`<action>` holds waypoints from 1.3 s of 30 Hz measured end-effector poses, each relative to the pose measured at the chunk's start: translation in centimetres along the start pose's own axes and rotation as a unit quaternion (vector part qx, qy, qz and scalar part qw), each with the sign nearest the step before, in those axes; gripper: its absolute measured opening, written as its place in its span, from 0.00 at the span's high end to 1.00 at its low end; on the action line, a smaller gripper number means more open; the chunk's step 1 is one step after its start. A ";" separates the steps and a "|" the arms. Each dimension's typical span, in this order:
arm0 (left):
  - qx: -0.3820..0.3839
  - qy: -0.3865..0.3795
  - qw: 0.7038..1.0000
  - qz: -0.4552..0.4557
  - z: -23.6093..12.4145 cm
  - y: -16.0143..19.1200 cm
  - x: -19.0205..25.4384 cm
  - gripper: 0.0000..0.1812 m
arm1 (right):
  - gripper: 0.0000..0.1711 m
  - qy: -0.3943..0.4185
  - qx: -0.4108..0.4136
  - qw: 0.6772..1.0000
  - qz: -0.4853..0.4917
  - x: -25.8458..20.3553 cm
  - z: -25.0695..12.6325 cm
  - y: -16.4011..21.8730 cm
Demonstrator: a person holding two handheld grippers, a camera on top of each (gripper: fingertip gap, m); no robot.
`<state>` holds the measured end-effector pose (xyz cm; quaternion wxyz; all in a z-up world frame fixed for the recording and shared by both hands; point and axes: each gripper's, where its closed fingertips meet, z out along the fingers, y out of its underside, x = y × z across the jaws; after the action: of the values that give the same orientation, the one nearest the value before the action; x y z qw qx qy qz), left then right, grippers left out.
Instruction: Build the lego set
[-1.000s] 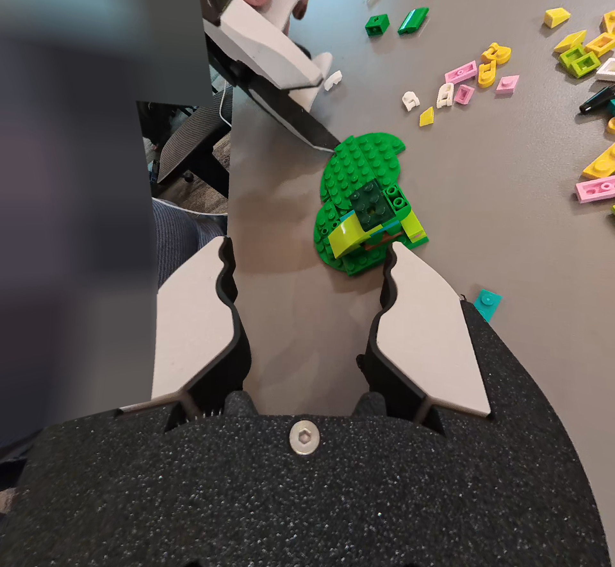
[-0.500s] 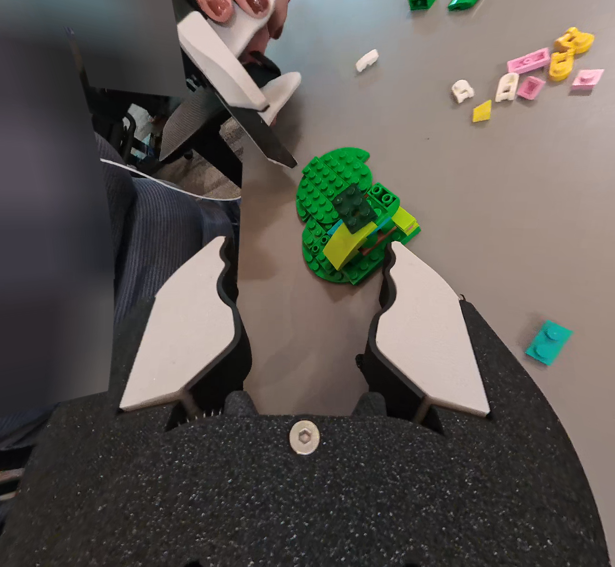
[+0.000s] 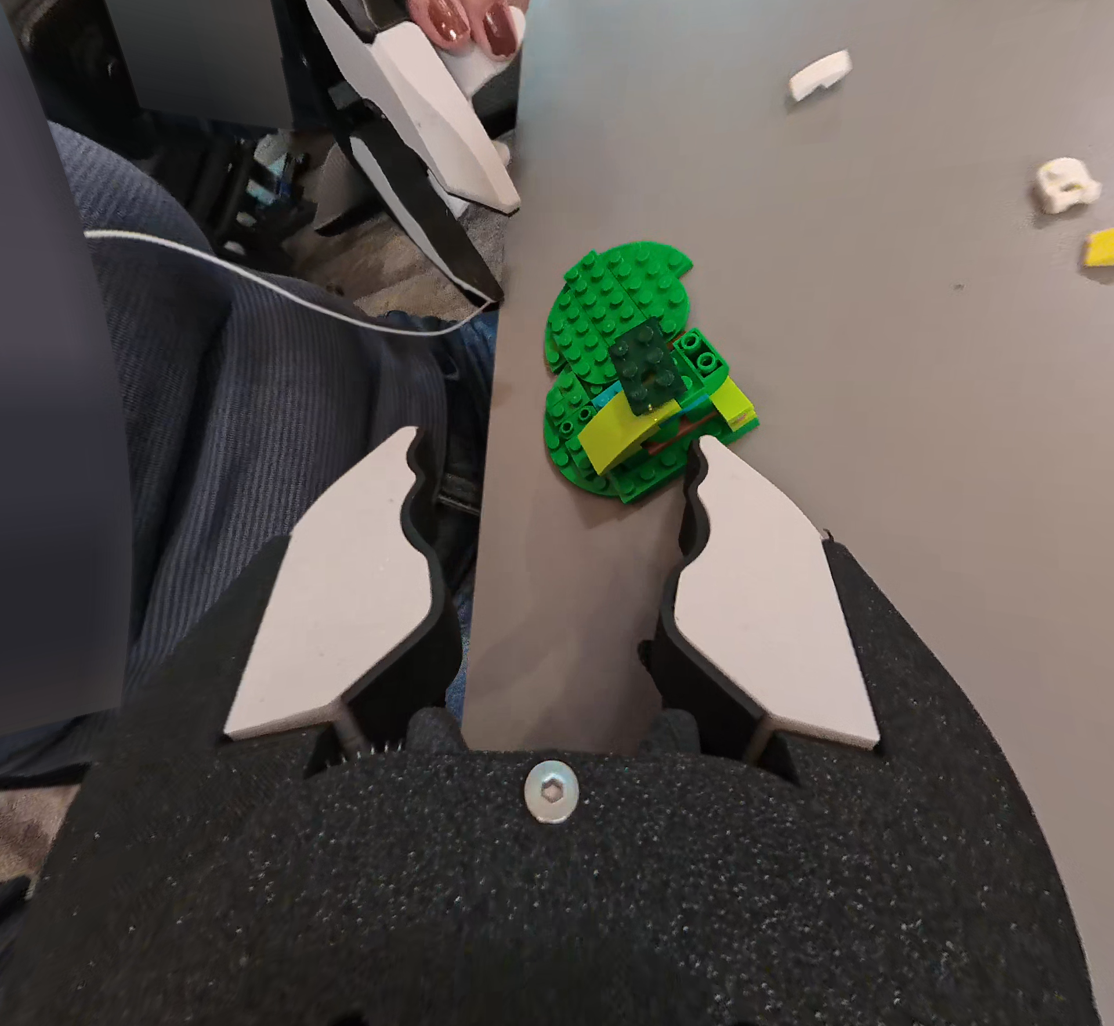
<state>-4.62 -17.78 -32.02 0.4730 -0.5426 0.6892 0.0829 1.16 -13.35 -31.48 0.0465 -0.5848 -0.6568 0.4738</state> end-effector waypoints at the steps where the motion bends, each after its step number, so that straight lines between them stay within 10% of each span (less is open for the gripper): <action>1: -0.004 -0.002 1.000 -0.005 -0.2 -0.1 0.2 0.67 | 0.54 -0.004 -0.005 1.000 -0.004 -0.3 0.3 0.0; 12: -0.097 -0.043 0.994 0.020 -1.1 1.3 3.3 0.64 | 0.56 -0.053 -0.038 0.997 -0.034 -2.9 3.1 -0.4; 24: -0.071 -0.133 0.988 0.039 -1.0 -0.3 3.4 0.90 | 0.56 -0.057 -0.042 0.997 -0.040 -3.8 4.4 -0.7; 39: -0.068 -0.197 0.977 0.041 -1.6 0.0 0.8 0.96 | 0.55 0.084 -0.014 0.982 -0.166 -3.0 2.2 -0.4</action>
<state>-5.49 -19.30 -31.78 0.5577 -0.5179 0.5966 0.2544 0.47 -17.02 -30.97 0.1719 -0.5058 -0.7451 0.3993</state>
